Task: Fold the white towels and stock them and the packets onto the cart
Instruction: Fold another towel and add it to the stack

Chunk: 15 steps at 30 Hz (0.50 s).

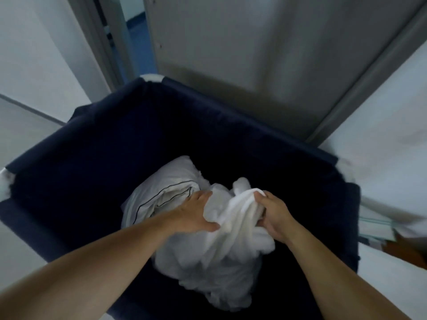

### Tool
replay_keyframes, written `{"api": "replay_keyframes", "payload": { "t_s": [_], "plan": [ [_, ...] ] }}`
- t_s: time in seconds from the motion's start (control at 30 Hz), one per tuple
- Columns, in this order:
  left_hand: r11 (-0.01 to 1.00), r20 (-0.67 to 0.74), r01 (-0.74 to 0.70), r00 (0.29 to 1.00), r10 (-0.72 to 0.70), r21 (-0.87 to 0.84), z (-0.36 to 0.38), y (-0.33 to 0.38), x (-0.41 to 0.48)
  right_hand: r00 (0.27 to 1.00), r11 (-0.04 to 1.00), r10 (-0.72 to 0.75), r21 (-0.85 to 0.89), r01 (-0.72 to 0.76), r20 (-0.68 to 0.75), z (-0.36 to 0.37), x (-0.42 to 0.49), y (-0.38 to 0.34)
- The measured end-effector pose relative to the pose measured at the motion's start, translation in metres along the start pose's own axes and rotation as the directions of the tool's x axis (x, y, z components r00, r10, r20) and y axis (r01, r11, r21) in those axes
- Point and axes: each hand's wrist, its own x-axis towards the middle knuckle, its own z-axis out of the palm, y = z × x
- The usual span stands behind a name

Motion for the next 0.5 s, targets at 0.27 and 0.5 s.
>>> {"api": "replay_keyframes", "payload": {
  "t_s": [0.27, 0.5],
  "plan": [
    [0.925, -0.177, -0.274, 0.956, 0.233, -0.264, -0.04, 0.116, -0.028, 0.956, 0.912, -0.285, 0.325, 0.25, 0.065, -0.028, -0.109, -0.102],
    [0.805, -0.503, -0.418, 0.846, 0.176, -0.421, -0.087, 0.24, -0.087, 0.775, 0.757, -0.629, 0.285, 0.588, 0.071, -0.088, -0.21, -0.163]
  ]
}}
